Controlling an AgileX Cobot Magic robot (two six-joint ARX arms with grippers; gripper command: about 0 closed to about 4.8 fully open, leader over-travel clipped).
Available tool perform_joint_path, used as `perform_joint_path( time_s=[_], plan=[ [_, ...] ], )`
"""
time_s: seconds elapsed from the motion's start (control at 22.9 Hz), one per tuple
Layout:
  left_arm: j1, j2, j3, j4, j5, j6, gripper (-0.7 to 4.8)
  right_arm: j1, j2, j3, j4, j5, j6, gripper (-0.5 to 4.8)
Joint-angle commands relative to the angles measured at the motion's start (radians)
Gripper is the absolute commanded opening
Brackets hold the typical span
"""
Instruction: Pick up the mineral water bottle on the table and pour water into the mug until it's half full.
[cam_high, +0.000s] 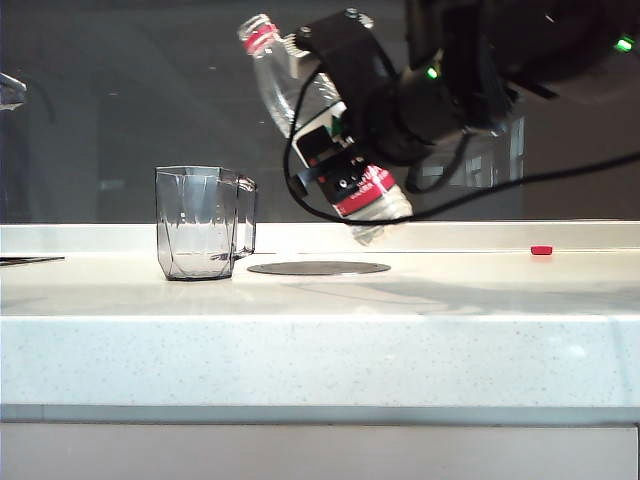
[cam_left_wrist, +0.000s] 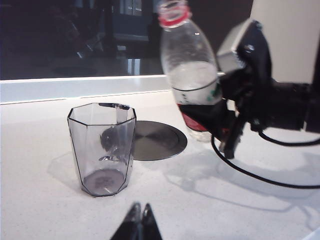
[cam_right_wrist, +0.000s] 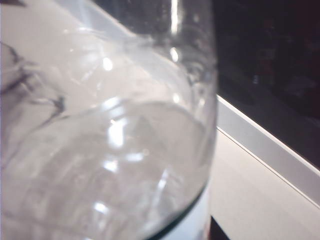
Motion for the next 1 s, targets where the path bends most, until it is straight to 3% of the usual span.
perform_joint_path(
  time_s=[0.04,0.52,1.0],
  plan=[
    [-0.001,0.0,0.003,-0.008,0.004,0.004,-0.04,-0.003,-0.014,0.057,-0.03,0.003,-0.014,2.78],
    [0.0,0.0,0.003,-0.039,0.004,0.004,-0.04,-0.003,-0.013,0.129,-0.149,0.011,-0.356,2.77],
    [0.117,-0.011,0.003,-0.013,0.004,0.004,-0.04,-0.005,-0.013,0.129,-0.149,0.034,-0.507,2.77]
  ],
)
